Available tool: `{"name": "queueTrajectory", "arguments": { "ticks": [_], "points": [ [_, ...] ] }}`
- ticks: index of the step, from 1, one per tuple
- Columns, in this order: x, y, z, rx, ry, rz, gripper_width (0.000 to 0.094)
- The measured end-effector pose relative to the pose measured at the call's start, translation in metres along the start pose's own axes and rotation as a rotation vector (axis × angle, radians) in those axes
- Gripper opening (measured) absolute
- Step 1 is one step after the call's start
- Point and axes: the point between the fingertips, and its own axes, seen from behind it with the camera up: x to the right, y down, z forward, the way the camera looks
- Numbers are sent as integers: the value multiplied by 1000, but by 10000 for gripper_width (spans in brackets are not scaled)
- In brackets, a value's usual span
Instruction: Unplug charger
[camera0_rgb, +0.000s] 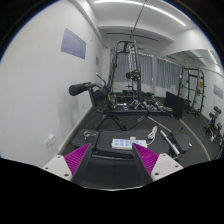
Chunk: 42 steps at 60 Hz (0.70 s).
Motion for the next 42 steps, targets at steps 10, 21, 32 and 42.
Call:
{"name": "queueTrajectory", "arguments": {
  "ticks": [10,21,32,42],
  "points": [
    [23,7,10,-13,31,8,853],
    [58,25,25,-37,95,25,857],
    [94,49,47,-67,148,32,854],
    [121,69,77,-90,172,34,853]
  ]
}}
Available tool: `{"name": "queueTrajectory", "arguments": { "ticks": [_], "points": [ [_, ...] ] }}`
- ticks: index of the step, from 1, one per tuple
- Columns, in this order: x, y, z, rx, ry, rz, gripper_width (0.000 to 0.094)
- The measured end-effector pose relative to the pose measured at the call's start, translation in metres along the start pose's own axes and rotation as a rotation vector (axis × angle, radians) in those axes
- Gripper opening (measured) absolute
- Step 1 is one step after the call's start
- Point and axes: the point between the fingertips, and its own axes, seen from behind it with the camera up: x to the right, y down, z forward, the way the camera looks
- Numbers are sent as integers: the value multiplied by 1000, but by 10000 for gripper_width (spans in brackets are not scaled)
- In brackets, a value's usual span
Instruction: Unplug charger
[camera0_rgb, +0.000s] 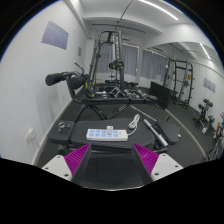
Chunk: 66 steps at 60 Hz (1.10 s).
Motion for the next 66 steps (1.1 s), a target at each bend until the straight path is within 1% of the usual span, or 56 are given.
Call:
{"name": "queueTrajectory", "arguments": {
  "ticks": [8,12,23,38,50,66],
  "points": [
    [9,18,31,-36,-11,3,853],
    [8,25,49,-39,-27,10,853],
    [-1,39,120,18,-65,32,853],
    [4,52,228,108,-50,71,854],
    [-1,59,313,131,-62,68,856],
    [-7,46,411,167,-75,42,854]
  ]
}}
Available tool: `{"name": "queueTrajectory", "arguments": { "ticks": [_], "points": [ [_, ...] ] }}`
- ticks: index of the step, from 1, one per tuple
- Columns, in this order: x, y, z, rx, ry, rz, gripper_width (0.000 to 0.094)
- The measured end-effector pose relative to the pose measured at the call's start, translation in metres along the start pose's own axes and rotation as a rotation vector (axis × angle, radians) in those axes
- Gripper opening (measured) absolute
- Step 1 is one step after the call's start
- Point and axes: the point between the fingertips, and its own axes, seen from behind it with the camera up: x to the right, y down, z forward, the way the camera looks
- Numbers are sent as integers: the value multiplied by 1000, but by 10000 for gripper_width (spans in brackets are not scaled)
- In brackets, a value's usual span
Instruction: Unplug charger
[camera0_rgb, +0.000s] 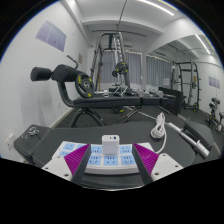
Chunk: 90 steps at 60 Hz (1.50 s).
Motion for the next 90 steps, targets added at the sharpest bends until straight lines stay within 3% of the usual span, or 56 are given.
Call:
{"name": "queueTrajectory", "arguments": {
  "ticks": [19,21,24,26,33,40,48,59,66,73,75,81,90],
  "points": [
    [-10,3,63,-11,-24,4,793],
    [-9,6,67,-20,-20,6,708],
    [-3,5,72,-29,12,-17,272],
    [-5,2,75,-53,11,-27,211],
    [10,-97,51,136,-10,39,209],
    [56,-141,28,109,16,98,207],
    [136,-134,12,57,108,37,206],
    [234,-43,19,-155,224,-41,212],
    [252,22,39,-301,220,-41,253],
    [257,55,57,-360,205,-60,337],
    [259,48,56,-336,214,-67,390],
    [250,32,46,-339,192,-67,881],
    [243,-13,-12,-305,238,-48,855]
  ]
}}
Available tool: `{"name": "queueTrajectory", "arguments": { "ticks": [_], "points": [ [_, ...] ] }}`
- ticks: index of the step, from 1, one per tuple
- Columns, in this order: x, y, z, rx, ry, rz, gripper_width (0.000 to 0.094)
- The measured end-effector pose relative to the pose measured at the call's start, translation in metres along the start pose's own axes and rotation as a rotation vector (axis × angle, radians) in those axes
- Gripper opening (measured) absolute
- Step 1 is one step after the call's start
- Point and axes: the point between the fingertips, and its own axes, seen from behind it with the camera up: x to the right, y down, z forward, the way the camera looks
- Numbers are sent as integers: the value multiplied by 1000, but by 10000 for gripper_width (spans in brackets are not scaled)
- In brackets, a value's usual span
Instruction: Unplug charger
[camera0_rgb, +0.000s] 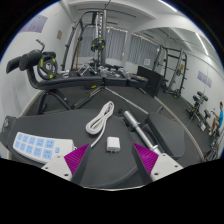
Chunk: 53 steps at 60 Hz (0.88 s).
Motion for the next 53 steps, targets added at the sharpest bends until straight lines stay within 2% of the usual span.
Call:
{"name": "queueTrajectory", "arguments": {
  "ticks": [12,27,40,53],
  "points": [
    [-16,-21,-169,35,-57,70,854],
    [-35,14,-350,82,-80,113,855],
    [-62,52,-410,89,-88,55,855],
    [-81,50,-436,123,-99,35,855]
  ]
}}
